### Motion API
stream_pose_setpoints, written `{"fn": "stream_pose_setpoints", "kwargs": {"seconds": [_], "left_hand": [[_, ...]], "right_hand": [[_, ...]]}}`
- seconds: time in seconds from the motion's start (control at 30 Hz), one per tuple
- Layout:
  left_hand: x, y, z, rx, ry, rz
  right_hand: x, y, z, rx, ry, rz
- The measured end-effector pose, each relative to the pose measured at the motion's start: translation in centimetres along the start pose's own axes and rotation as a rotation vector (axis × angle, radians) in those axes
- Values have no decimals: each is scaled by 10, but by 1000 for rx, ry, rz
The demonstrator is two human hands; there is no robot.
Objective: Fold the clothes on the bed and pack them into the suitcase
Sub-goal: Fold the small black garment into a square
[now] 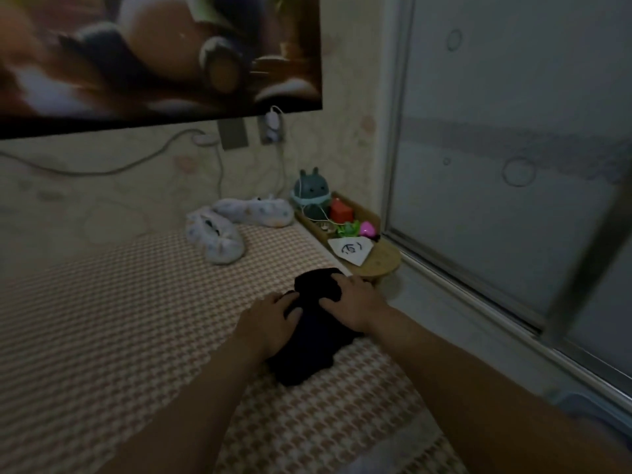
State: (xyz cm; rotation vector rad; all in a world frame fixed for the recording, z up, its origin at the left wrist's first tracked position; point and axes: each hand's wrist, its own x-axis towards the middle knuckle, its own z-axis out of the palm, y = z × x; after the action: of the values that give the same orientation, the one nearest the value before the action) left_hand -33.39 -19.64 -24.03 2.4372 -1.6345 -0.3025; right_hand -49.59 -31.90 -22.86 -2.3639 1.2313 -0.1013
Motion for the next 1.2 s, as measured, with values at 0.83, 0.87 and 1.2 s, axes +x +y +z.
{"fn": "stream_pose_setpoints", "kwargs": {"seconds": [0.83, 0.87, 1.2], "left_hand": [[14, 83, -55, -1210, 66, 35], [12, 83, -57, -1306, 26, 43], [-7, 155, -71, -814, -142, 322]], "right_hand": [[-42, 30, -38, 986, -28, -87], [-47, 31, -47, 977, -132, -100], [-110, 80, -98, 565, 59, -75]]}}
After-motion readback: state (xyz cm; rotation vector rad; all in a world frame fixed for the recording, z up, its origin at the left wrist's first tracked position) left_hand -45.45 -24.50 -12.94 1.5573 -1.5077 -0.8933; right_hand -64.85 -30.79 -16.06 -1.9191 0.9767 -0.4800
